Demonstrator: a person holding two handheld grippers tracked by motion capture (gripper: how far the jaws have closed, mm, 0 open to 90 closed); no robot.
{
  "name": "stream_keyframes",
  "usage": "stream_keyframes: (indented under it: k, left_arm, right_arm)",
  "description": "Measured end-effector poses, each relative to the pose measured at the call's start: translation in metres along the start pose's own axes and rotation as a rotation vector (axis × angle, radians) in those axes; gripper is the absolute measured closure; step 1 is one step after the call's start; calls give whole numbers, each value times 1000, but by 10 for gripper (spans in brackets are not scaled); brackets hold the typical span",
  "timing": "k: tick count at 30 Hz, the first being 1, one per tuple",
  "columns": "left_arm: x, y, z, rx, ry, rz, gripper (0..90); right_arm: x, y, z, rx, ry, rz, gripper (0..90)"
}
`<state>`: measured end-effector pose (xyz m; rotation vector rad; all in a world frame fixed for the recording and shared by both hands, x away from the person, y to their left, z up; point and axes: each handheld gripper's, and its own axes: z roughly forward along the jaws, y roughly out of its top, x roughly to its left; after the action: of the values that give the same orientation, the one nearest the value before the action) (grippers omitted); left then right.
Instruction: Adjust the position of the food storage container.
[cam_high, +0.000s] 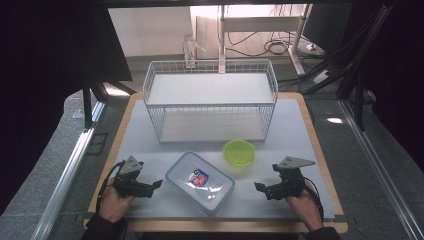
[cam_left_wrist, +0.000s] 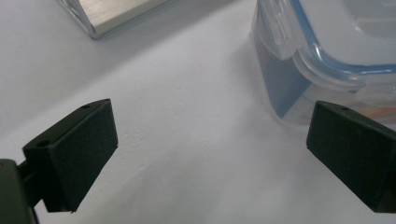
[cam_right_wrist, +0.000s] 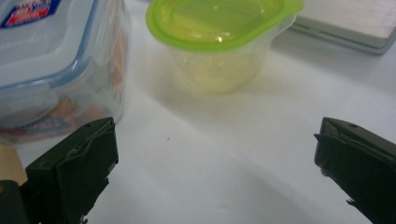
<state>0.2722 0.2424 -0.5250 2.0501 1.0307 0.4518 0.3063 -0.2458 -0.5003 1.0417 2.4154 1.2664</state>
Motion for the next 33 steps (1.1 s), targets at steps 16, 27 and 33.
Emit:
stream_keyframes:
  k: [16, 27, 33]
  left_arm:
    - [0, -1, -2, -91, 9, 47, 31]
    - [-1, -1, 1, -79, -8, 68, 30]
    - [-2, -1, 1, -85, -3, 85, 29]
  right_arm:
    - [-7, -3, 6, 26, -31, 4, 0]
    - [-6, 4, 9, 25, -29, 36, 0]
    - [-2, 16, 9, 44, -7, 40, 165]
